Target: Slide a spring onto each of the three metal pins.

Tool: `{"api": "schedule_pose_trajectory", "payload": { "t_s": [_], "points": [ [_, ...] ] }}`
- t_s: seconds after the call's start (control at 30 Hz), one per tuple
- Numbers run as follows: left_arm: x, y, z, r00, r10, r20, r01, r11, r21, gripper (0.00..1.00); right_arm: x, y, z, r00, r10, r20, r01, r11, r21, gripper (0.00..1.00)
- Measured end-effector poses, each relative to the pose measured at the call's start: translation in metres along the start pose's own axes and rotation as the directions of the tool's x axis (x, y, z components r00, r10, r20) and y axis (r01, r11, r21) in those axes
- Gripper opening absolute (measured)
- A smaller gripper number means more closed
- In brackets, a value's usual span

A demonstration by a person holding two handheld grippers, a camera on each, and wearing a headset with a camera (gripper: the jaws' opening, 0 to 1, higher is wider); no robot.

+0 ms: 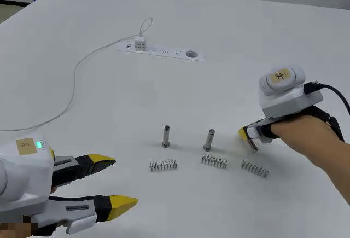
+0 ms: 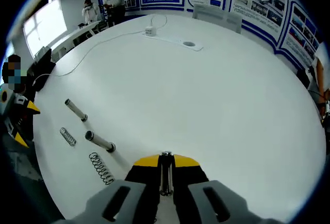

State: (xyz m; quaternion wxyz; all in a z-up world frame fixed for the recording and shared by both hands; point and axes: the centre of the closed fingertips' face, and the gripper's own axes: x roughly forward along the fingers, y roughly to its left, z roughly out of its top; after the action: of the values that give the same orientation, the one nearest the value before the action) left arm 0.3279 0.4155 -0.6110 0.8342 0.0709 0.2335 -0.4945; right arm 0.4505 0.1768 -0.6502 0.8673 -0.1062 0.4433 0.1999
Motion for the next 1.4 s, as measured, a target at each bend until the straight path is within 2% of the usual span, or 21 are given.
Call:
{"api": "schedule_pose_trajectory", "payload": {
  "t_s": [0.27, 0.6, 0.97, 1.27, 1.4],
  "points": [
    [0.003, -0.005, 0.005, 0.9999, -0.011, 0.008, 0.011, 1.0, 0.015, 0.53, -0.022, 0.001, -0.001, 0.9984, -0.015, 0.054, 0.014, 1.0, 0.017, 0.09],
    [0.0, -0.007, 0.008, 0.9999, -0.007, 0.011, 0.007, 1.0, 0.023, 0.53, -0.033, 0.005, -0.014, 0.9963, -0.028, 0.081, 0.025, 0.999, 0.031, 0.09],
    [0.001, -0.009, 0.009, 0.9999, -0.009, 0.008, 0.009, 1.0, 0.029, 0.53, -0.038, 0.005, -0.022, 0.9965, -0.032, 0.078, 0.03, 0.999, 0.027, 0.09],
    [0.001, -0.009, 0.009, 0.9999, -0.01, 0.008, 0.01, 1.0, 0.028, 0.53, -0.036, 0.005, -0.022, 0.9965, -0.023, 0.08, 0.024, 1.0, -0.002, 0.09],
    [0.001, -0.009, 0.008, 0.9999, -0.008, 0.009, 0.008, 1.0, 0.026, 0.53, -0.037, 0.008, -0.022, 0.9959, -0.021, 0.088, 0.022, 1.0, -0.017, 0.13]
  ]
}}
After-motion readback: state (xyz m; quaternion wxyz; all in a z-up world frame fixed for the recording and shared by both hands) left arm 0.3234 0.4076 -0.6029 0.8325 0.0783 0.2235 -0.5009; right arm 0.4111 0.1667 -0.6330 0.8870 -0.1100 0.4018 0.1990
